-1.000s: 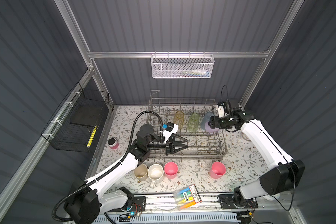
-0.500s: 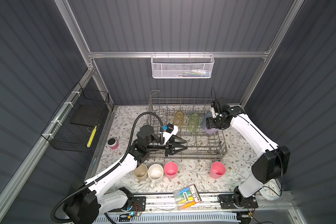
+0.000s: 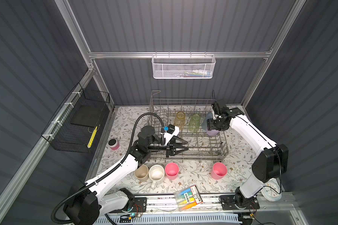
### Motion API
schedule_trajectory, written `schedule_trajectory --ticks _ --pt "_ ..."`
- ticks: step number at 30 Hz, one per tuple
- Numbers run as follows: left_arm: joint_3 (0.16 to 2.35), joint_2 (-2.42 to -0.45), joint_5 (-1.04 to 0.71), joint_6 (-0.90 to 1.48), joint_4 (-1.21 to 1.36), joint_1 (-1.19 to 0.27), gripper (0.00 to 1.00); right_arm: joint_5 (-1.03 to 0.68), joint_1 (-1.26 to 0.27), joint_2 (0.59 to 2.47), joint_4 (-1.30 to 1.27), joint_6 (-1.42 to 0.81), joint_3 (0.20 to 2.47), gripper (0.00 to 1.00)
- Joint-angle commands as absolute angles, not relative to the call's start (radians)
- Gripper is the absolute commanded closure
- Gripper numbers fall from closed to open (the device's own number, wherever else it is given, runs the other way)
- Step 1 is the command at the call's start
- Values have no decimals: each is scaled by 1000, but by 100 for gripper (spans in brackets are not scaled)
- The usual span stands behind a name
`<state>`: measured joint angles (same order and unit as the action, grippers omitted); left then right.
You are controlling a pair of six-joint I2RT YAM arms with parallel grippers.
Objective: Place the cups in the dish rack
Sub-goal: 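Lower the lavender cup upside down into the rack beside the blue cup with right gripper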
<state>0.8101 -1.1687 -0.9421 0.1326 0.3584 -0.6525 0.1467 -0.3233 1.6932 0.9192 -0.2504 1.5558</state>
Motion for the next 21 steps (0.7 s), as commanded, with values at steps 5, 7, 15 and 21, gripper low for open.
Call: schedule_trajectory --ticks 5,7,15,21 --pt "799 -1150 -951 112 348 -646 62 160 -324 1725 874 -278 1548 57" --pt "800 -1149 -952 111 345 -646 62 164 -323 1736 870 -280 1551 56" --pt "799 -1148 -951 103 335 -646 62 177 -318 1764 862 -282 1550 51" --pt "802 -1151 -955 100 332 -646 62 171 -311 1775 851 -287 1545 44"
